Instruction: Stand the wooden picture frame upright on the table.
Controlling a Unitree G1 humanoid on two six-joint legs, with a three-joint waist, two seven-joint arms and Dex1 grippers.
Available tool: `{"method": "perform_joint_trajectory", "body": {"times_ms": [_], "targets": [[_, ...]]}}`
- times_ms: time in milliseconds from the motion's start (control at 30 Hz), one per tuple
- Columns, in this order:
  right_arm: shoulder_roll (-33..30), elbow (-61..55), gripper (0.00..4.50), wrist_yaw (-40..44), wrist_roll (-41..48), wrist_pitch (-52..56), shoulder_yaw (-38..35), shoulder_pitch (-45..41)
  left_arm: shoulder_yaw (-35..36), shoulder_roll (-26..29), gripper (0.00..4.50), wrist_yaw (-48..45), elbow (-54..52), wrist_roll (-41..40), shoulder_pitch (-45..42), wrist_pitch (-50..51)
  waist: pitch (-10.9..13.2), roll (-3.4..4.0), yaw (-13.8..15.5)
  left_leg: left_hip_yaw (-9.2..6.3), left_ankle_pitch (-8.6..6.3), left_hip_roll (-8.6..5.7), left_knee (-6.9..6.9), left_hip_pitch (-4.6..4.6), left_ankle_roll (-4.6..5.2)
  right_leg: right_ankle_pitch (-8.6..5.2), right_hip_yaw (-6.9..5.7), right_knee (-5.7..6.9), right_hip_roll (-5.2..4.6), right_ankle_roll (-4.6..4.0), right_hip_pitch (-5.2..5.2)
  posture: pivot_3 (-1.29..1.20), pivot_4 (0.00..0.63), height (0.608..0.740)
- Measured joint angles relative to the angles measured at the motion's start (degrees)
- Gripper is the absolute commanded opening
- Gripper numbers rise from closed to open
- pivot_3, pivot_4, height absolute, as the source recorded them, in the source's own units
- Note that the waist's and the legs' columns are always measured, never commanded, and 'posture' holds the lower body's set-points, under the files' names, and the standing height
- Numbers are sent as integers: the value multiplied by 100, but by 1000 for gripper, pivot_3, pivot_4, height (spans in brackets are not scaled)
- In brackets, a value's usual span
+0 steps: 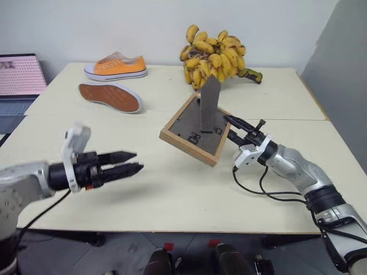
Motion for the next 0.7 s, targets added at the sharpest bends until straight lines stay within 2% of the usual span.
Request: {"method": "perform_joint_trajectory", "body": {"times_ms": [67, 100, 167, 233, 300, 367, 500, 700], "targets": [[449, -38, 1363, 924, 1081, 478, 167, 27, 104, -114, 3315, 23, -244, 234, 531, -228, 6, -4, 89, -18, -1, -11, 0, 17, 0, -5, -16, 3, -5, -6, 25, 0, 150, 740], [786, -180, 1363, 1658, 1878, 1145, 188, 75, 220, -177, 3315, 96, -416, 329, 814, -396, 0, -15, 123, -20, -1, -3, 0, 22, 0, -5, -22, -2, -3, -6, 38, 0, 150, 740], [1047, -326, 1363, 2250, 2630, 1845, 190, 130, 230, -231, 3315, 159, -532, 378, 969, -483, 1, -14, 191, -21, -1, -9, 2, 22, 0, -4, -22, -3, -5, -6, 37, 0, 150, 740], [1290, -550, 1363, 2994, 3545, 3005, 155, 228, 265, -302, 3315, 332, -629, 386, 1060, -527, 0, -15, 254, -21, -1, -8, 1, 21, 0, -5, -24, -6, -6, -5, 38, 0, 150, 740], [1393, -668, 1363, 3442, 4038, 3758, 132, 360, 298, -333, 3315, 477, -644, 367, 1059, -539, 0, -15, 280, -22, -2, -7, -1, 19, 0, -5, -25, -8, -5, -6, 34, 0, 150, 740], [1500, -680, 1363, 3692, 4310, 4329, 63, 508, 315, -338, 3315, 590, -656, 316, 1057, -539, 1, -14, 279, -20, -2, -4, -6, 19, -1, -6, -25, -8, -2, -6, 29, 0, 150, 740], [1753, -519, 1363, 3687, 4710, 5315, -344, 621, 373, -341, 3315, 825, -664, 82, 911, -526, 2, -11, 252, -13, -2, -1, -8, 18, -1, -6, -18, -4, 5, -6, 19, 0, 150, 740], [1962, -502, 1363, 3601, 4858, 5795, -812, 756, 337, -561, 3315, 1374, -765, -83, 596, -498, 2, -11, 213, -7, -3, 1, -12, 17, -2, -6, -12, -6, 7, -6, 15, 0, 150, 740]]}}
